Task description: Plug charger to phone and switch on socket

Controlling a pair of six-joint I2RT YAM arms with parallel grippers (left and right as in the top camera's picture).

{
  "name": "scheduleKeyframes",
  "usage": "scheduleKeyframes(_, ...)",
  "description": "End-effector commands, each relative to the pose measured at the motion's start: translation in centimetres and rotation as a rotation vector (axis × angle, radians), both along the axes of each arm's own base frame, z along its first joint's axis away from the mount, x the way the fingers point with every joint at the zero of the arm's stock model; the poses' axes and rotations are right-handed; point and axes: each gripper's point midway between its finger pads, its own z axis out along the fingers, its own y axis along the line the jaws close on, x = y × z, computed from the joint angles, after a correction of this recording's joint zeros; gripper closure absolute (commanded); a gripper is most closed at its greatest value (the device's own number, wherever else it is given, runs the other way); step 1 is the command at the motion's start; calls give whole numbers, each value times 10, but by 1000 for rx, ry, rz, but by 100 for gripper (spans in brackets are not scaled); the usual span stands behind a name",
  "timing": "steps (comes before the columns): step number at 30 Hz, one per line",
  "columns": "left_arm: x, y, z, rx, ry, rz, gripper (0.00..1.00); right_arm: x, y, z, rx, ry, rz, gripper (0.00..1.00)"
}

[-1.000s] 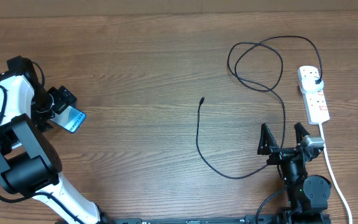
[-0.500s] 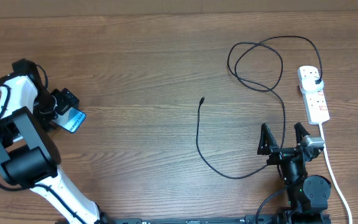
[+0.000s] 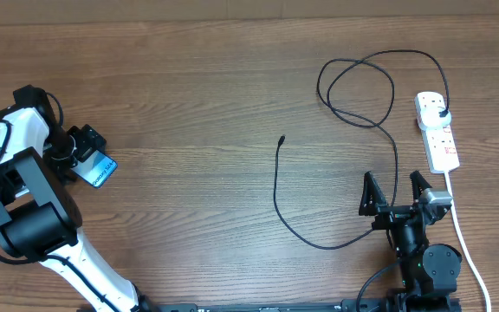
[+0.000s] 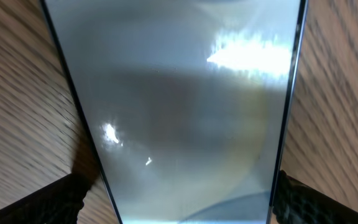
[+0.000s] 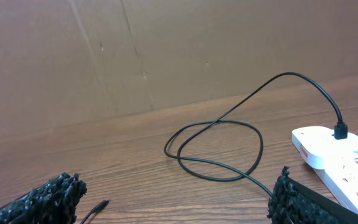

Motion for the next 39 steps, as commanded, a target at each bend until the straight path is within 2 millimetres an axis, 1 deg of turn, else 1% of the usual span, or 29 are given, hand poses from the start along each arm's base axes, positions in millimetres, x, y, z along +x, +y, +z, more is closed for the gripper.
scheduleKeyframes(1, -5, 9, -19, 11, 25, -53, 0, 0, -1, -3, 2, 1, -7, 0)
scheduleKeyframes(7, -1, 9, -19, 18, 12, -87, 1, 0, -1, -3, 2, 1, -7, 0)
scheduleKeyframes(16, 0, 9, -19, 18, 7, -86, 9, 0, -1, -3, 2, 1, -7, 0)
scheduleKeyframes(19, 0, 9, -19, 18, 6, -85, 8, 0, -1, -3, 2, 1, -7, 0)
scheduleKeyframes(23, 0, 9, -19, 17, 6, -53, 0, 0, -1, -3, 2, 1, -7, 0)
scheduleKeyframes(24, 0, 9, -19, 15, 4, -48, 0, 0, -1, -3, 2, 1, -7, 0)
scheduleKeyframes(32, 1, 9, -19, 4, -2, -9, 0, 0, -1, -3, 2, 1, -7, 0)
scheduleKeyframes(39, 3, 6, -18, -63, -39, 14, 4, 0, -1, -3, 2, 1, -7, 0)
